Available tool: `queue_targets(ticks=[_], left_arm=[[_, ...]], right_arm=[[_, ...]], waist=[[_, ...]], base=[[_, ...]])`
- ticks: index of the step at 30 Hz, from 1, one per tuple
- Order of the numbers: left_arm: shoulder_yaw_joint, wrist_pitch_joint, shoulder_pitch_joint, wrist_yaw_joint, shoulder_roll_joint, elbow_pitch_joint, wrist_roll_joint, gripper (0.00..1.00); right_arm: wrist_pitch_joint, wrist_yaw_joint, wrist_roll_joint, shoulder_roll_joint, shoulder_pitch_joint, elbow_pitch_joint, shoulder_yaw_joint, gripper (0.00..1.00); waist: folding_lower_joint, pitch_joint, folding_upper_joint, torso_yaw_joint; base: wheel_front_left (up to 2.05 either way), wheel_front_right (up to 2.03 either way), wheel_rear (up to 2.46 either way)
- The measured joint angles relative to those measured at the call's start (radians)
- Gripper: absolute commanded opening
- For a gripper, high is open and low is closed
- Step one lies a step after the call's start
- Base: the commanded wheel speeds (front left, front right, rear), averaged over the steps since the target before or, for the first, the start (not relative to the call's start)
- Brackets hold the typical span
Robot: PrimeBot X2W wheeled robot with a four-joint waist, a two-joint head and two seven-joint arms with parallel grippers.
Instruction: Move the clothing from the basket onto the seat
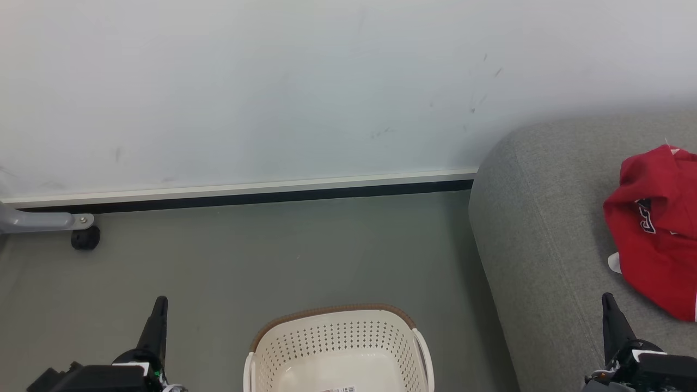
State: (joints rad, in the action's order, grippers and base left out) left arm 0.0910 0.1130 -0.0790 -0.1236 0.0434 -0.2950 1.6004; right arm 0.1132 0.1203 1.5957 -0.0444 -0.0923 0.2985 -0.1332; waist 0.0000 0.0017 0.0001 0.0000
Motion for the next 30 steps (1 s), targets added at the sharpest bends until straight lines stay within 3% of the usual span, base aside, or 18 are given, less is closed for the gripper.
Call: queue_targets(ticks=[30], left_arm=[[0.0,0.0,0.0,0.0,0.0,0.0,0.0,0.0]], right_arm=[[0.0,0.0,0.0,0.0,0.0,0.0,0.0,0.0]], waist=[[0.0,0.0,0.0,0.0]], base=[[0.0,0.0,0.0]])
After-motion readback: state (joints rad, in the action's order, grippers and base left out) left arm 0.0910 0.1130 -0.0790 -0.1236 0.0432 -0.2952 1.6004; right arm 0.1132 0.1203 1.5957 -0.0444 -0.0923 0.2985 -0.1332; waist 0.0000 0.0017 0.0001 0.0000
